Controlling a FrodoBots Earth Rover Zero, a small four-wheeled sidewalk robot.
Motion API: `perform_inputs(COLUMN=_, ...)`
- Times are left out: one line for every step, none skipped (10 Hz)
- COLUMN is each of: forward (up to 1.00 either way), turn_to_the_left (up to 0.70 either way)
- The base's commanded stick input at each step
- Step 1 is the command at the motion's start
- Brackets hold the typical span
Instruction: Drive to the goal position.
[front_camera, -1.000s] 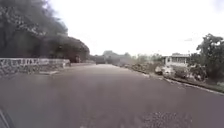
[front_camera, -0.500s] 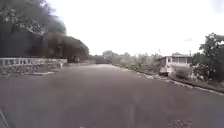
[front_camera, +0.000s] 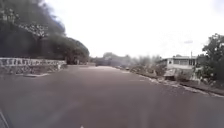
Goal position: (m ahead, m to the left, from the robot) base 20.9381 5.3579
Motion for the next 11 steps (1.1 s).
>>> perform_inputs(forward=1.0, turn_to_the_left=0.02)
perform_inputs(forward=1.0, turn_to_the_left=0.02)
perform_inputs(forward=1.0, turn_to_the_left=0.02)
perform_inputs(forward=1.0, turn_to_the_left=0.05)
perform_inputs(forward=1.0, turn_to_the_left=0.08)
perform_inputs(forward=1.0, turn_to_the_left=0.28)
perform_inputs(forward=1.0, turn_to_the_left=0.16)
perform_inputs(forward=1.0, turn_to_the_left=0.04)
perform_inputs(forward=1.0, turn_to_the_left=0.0)
perform_inputs(forward=1.0, turn_to_the_left=0.0)
perform_inputs(forward=1.0, turn_to_the_left=0.0)
